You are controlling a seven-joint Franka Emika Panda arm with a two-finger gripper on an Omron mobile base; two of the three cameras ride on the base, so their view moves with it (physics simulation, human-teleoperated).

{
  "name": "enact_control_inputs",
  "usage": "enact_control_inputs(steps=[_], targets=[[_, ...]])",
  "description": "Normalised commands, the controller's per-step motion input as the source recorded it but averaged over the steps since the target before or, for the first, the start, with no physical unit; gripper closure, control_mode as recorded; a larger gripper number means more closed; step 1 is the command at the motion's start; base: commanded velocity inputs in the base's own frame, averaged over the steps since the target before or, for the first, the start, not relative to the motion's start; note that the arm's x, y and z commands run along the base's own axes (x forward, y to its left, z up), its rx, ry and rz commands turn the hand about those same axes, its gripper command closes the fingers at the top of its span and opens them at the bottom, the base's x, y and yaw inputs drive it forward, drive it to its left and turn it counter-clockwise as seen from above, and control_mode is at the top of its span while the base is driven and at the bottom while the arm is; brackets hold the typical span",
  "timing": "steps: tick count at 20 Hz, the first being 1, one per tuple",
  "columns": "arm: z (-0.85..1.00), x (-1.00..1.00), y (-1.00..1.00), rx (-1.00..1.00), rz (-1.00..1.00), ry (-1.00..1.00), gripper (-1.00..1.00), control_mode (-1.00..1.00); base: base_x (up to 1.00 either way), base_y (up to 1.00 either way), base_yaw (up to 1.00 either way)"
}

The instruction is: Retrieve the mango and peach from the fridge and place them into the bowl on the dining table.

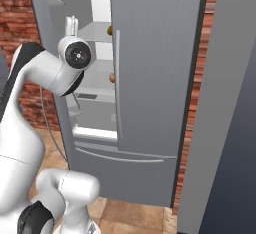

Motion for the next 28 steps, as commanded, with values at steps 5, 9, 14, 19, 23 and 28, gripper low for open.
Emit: enact_control_inputs(steps=[5,9,14,19,23,28], targets=[[-0.07,0.38,0.01,0.06,0.03,0.0,-1.0,-1.0,0.0,0.0,0.0],[0.09,0.27,0.0,0.02,0.05,0.0,-1.0,-1.0,0.0,0.0,0.0],[0.21,0.09,0.05,0.0,0.08,0.0,-1.0,-1.0,0.0,0.0,0.0],[0.13,0.06,0.24,0.0,0.11,0.0,-1.0,-1.0,0.0,0.0,0.0],[0.0,0.21,0.4,0.0,0.12,0.0,-1.0,-1.0,0.0,0.0,0.0],[0.0,0.42,0.29,0.0,0.07,0.03,-1.0,-1.0,0.0,0.0,0.0]])
